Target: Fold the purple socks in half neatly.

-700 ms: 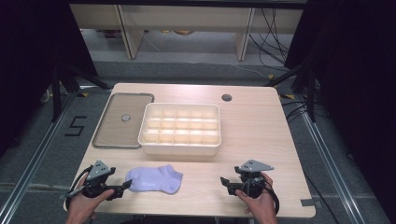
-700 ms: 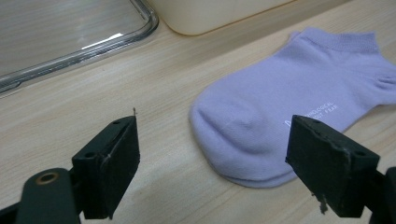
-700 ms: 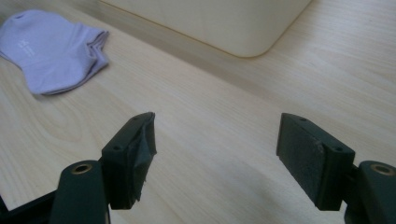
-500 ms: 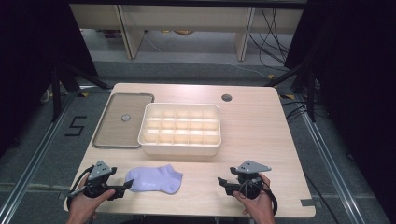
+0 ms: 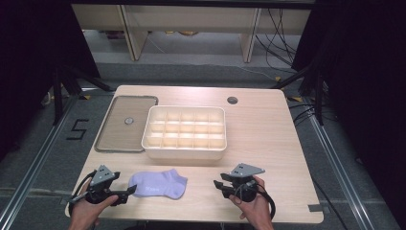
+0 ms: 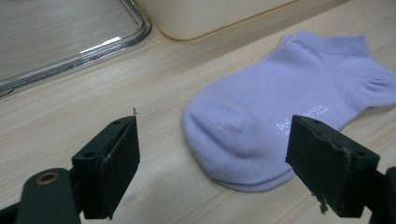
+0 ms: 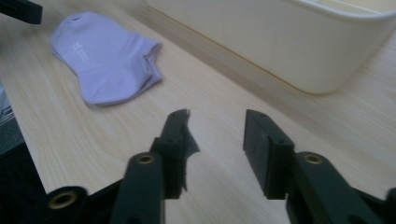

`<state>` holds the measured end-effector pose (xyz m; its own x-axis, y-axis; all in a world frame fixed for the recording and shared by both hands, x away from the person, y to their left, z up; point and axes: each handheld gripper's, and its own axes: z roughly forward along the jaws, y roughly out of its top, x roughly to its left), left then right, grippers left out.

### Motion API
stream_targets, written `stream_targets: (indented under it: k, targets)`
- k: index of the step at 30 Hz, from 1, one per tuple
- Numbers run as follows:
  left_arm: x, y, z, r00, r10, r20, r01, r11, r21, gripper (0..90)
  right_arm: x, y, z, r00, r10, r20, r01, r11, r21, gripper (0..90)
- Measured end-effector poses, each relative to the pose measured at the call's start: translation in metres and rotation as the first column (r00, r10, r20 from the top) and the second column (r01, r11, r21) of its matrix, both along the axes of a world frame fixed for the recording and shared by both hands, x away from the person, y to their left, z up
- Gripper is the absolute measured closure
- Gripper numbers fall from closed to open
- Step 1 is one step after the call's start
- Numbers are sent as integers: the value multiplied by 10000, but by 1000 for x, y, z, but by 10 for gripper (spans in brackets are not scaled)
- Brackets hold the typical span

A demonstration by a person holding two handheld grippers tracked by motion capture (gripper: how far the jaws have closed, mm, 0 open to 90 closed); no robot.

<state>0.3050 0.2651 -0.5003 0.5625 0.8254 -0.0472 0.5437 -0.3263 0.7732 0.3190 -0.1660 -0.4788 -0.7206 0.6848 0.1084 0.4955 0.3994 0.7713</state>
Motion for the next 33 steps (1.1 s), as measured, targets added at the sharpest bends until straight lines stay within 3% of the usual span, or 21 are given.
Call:
stream_targets:
  k: [4, 6, 7, 8, 10, 11, 12, 14, 18, 19, 21, 25, 27, 33]
  targets:
    - [0, 0, 0, 10000, 1, 1, -1, 10000, 15, 164, 2, 12, -1, 9991, 427, 78, -425, 9989, -205, 687]
    - [0, 0, 0, 10000, -29, -7, 29, 10000, -3, 164, 4, 27, -4, 9953, 954, 156, -946, 9944, -481, 757]
    - [0, -2, 0, 9999, 120, 27, -119, 9996, -262, 164, 5, 30, -3, 9939, 1096, 133, -1088, 9928, -504, 782]
    - [0, 1, 1, 9999, -78, -83, 79, 9999, 91, 164, 5, 34, -4, 9929, 1174, 165, -1165, 9919, -497, 811]
    - [0, 0, 1, 9999, -62, -134, 64, 9999, 129, 164, 4, 39, -3, 9925, 1212, 138, -1205, 9917, -440, 827]
    - [-1, 0, 2, 9997, -68, -213, 72, 9998, 173, 165, 8, 47, -2, 9857, 1591, 547, -1558, 9859, -609, 859]
    - [-1, 0, 2, 9997, -72, -216, 76, 9998, 158, 165, 8, 51, -2, 9843, 1643, 638, -1604, 9850, -630, 868]
    - [-1, -1, 1, 9998, -102, -164, 105, 9998, 145, 166, 11, 59, -2, 9815, 1805, 644, -1765, 9822, -644, 878]
    - [-1, -3, -1, 10000, 58, 17, -57, 9996, -265, 166, 16, 74, -2, 9760, 2088, 619, -2033, 9754, -849, 899]
    - [-1, -1, 0, 9999, -83, -105, 83, 10000, 28, 166, 16, 78, -3, 9744, 2144, 672, -2083, 9742, -871, 900]
    - [-1, -1, 0, 9999, -50, -134, 51, 10000, 52, 167, 20, 85, -3, 9642, 2534, 784, -2443, 9635, -1095, 900]
    - [-1, -2, -1, 10000, 17, -68, -17, 10000, -88, 168, 23, 100, -5, 9604, 2676, 773, -2573, 9586, -1217, 900]
    - [-1, -1, 0, 9999, -53, -116, 55, 9999, 120, 168, 25, 106, -6, 9600, 2689, 782, -2576, 9575, -1295, 900]
    - [-2, 0, 1, 9999, -42, -110, 44, 9998, 192, 168, 30, 121, -11, 9523, 2959, 748, -2831, 9479, -1458, 900]
